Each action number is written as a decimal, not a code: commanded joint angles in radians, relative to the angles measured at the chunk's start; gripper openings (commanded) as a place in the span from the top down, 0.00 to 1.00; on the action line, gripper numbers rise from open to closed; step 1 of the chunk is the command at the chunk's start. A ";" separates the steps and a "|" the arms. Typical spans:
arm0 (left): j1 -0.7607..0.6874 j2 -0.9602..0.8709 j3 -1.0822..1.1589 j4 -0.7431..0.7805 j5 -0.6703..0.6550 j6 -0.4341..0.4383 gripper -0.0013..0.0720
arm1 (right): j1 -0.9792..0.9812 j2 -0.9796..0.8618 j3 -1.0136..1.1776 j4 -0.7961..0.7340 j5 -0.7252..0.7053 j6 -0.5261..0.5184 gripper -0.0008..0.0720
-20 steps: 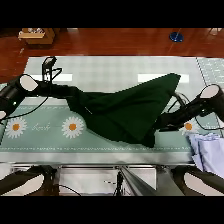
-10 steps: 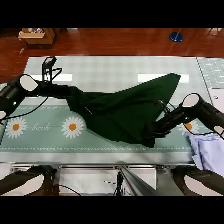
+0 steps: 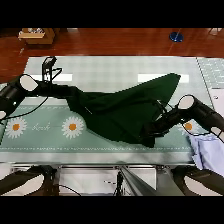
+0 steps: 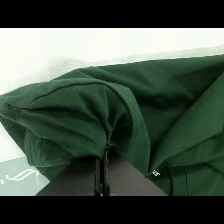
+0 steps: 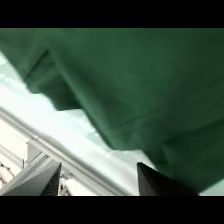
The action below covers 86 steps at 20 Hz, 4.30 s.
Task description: Fold the shirts.
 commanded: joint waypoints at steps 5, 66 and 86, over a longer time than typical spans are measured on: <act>0.001 -0.001 0.000 0.000 0.000 0.000 0.95 | 0.002 -0.093 -0.004 0.013 -0.129 0.071 0.22; 0.143 -0.053 0.690 -0.008 -0.560 0.054 0.96 | -0.024 -0.218 1.015 -0.780 -0.169 0.232 0.97; -0.045 -0.529 0.690 0.144 0.102 0.053 0.96 | -0.281 -0.594 1.021 -0.498 -0.493 0.118 0.97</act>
